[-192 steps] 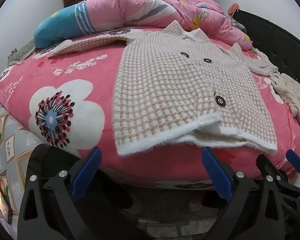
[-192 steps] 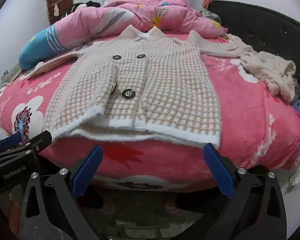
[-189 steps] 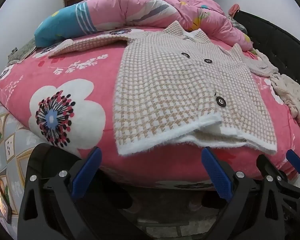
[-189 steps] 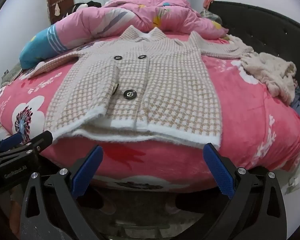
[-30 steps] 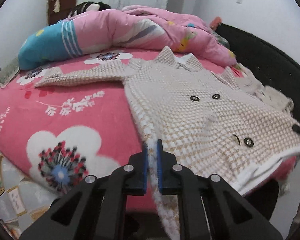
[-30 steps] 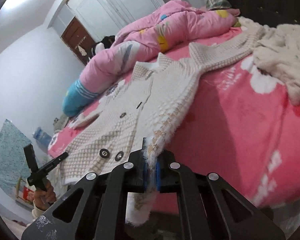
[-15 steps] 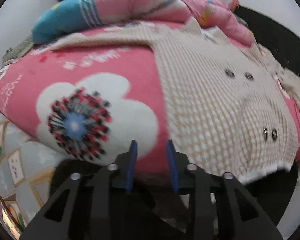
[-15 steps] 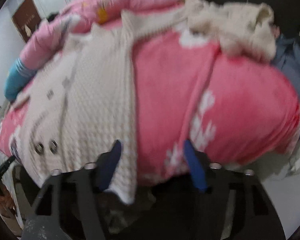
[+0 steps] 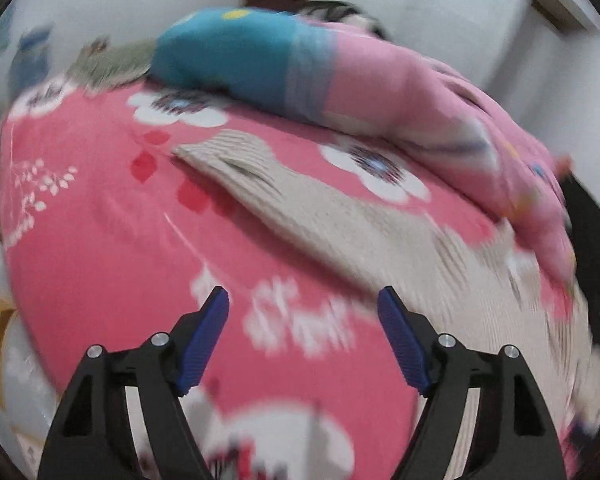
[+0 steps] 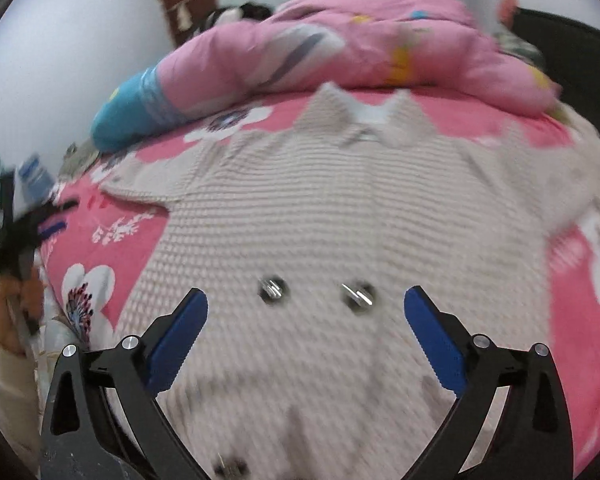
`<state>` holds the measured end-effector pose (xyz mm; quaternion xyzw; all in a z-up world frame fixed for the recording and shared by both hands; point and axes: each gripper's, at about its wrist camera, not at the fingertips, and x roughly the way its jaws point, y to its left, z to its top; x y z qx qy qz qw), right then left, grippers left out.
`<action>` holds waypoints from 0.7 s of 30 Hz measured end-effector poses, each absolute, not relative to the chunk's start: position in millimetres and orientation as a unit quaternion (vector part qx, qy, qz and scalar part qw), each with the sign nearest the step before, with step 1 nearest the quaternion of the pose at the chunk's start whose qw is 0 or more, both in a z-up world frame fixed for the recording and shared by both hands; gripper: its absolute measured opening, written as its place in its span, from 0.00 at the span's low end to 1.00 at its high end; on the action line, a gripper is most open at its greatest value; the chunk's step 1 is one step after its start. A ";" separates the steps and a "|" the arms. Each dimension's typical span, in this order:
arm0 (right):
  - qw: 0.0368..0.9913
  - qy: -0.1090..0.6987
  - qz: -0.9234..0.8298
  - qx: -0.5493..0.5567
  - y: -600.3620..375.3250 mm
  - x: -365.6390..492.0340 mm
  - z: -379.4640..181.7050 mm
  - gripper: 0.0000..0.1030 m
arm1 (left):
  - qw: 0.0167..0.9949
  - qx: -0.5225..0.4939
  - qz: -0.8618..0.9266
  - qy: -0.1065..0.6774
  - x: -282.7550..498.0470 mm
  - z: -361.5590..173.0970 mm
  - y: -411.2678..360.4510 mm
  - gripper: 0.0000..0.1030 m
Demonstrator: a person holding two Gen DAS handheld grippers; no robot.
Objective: Fold large clothes
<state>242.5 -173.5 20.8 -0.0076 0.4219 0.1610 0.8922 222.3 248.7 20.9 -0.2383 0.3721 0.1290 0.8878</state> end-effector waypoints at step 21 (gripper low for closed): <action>0.861 0.473 0.183 -0.040 -130.5 301.2 -47.7 0.92 | 0.913 -0.061 0.223 0.335 339.8 44.2 239.9 0.08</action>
